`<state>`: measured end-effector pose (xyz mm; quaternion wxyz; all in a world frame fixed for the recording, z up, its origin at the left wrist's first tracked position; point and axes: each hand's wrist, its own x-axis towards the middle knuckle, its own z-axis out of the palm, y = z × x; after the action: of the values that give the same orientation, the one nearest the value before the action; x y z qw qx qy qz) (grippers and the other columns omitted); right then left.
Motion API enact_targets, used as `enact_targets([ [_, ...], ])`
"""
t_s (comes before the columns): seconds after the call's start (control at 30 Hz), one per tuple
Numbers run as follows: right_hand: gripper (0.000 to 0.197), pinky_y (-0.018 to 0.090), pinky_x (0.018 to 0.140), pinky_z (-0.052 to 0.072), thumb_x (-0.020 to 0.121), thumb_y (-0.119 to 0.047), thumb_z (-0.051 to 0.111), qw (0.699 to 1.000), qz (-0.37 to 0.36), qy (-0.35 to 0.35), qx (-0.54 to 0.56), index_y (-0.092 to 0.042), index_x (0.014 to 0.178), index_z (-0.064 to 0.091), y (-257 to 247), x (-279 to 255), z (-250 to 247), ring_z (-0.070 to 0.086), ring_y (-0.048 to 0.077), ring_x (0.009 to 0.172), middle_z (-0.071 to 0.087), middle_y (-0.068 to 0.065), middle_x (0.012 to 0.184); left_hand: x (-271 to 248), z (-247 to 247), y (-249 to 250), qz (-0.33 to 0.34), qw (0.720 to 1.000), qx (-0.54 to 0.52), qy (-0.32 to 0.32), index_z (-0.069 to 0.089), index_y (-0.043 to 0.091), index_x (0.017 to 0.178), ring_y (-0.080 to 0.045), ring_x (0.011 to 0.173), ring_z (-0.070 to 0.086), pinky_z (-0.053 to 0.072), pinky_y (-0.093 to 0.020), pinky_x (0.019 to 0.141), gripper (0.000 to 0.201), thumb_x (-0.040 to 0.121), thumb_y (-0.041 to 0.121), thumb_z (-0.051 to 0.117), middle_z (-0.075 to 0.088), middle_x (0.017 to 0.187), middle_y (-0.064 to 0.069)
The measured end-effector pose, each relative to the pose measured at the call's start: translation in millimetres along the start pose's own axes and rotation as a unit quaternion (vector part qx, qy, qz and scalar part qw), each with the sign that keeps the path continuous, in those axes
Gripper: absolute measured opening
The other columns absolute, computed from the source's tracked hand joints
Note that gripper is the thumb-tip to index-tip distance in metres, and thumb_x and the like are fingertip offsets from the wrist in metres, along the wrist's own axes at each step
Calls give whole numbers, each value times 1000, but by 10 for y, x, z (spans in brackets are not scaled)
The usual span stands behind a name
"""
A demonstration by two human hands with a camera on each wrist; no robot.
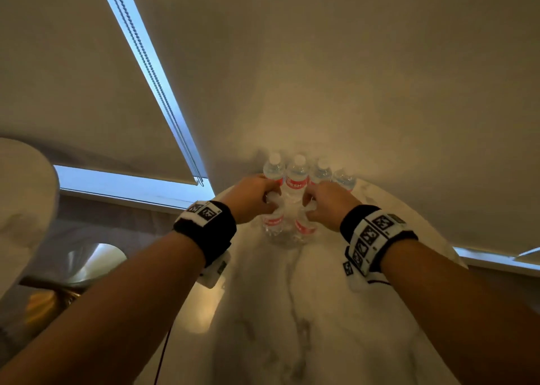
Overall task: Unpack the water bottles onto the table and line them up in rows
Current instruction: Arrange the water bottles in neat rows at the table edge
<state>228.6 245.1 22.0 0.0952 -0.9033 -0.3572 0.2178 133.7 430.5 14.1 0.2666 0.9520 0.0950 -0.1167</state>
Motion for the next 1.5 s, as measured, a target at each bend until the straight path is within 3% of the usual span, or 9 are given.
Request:
enact_targets([
  [0.07, 20, 25, 68, 39, 82, -20, 70, 1000, -7, 2, -11, -19, 101, 66, -30, 235, -80, 54, 17, 84, 61, 2, 101, 147, -56, -44, 2, 1000, 7, -1, 69, 10, 144, -37, 122, 67, 44, -31, 91, 41, 104, 15, 76, 68, 135, -18],
  [0.33, 24, 28, 71, 39, 79, -18, 72, 998, -50, 4, -49, -17, 102, 67, -123, 671, -180, 51, 20, 82, 64, 7, 104, 448, -140, -168, 9, 999, 39, 9, 69, 13, 143, -37, 117, 65, 38, -27, 89, 41, 103, 18, 78, 57, 116, -11],
  [0.53, 44, 29, 80, 43, 79, -24, 75, 999, -51, 12, -14, -23, 120, 60, -84, 552, -186, 58, 27, 104, 56, 8, 113, 373, -146, -134, -15, 1000, 18, 10, 65, 15, 148, -37, 117, 67, 48, -35, 96, 48, 103, 20, 80, 60, 126, -15],
  [0.7, 62, 31, 84, 47, 77, -37, 76, 999, 1, 25, 36, -22, 132, 51, -98, -110, -245, 59, 25, 105, 57, 7, 122, -29, -41, -22, -39, 998, -11, 41, 41, 17, 166, -36, 131, 63, 54, -45, 113, 81, 100, 33, 84, 56, 151, -17],
  [0.83, 44, 25, 70, 49, 80, -41, 73, 994, 8, 9, 112, -23, 118, 60, -194, -1063, -210, 62, 11, 78, 64, -4, 107, -772, 287, 179, -29, 996, -47, 65, 50, 18, 160, -28, 122, 66, 60, -45, 108, 66, 103, 38, 78, 60, 147, -11],
  [1.13, 42, 27, 79, 50, 78, -58, 64, 967, -88, -235, 51, -36, 114, 54, -170, -2917, 688, 61, 5, 85, 54, -15, 102, -2529, 1174, 725, 23, 986, -85, -142, 77, 30, 131, -8, 105, 71, 60, -25, 93, 33, 105, 50, 70, 74, 123, 6],
  [1.23, 50, 29, 84, 48, 76, -59, 64, 953, -113, -280, 38, -40, 120, 49, -125, -3200, 962, 57, 13, 94, 46, -10, 114, -2765, 1346, 805, 26, 975, -78, -208, 73, 37, 135, -5, 108, 66, 58, -20, 92, 43, 99, 62, 73, 67, 131, 12],
  [1.37, 42, 28, 82, 45, 84, -41, 64, 959, -127, -254, 23, -39, 121, 45, -103, -3320, 1119, 52, 16, 90, 39, -6, 119, -2862, 1481, 838, 38, 968, -59, -239, 60, 43, 143, -2, 105, 54, 36, 1, 77, 57, 93, 59, 82, 51, 142, 16],
  [1.5, 31, 32, 80, 47, 88, -35, 61, 968, -123, -218, 35, -34, 116, 48, -82, -3234, 1090, 54, 19, 90, 43, -5, 114, -2809, 1517, 880, 54, 971, -62, -226, 61, 33, 143, -5, 101, 58, 59, -17, 95, 44, 103, 40, 78, 50, 130, 12],
])
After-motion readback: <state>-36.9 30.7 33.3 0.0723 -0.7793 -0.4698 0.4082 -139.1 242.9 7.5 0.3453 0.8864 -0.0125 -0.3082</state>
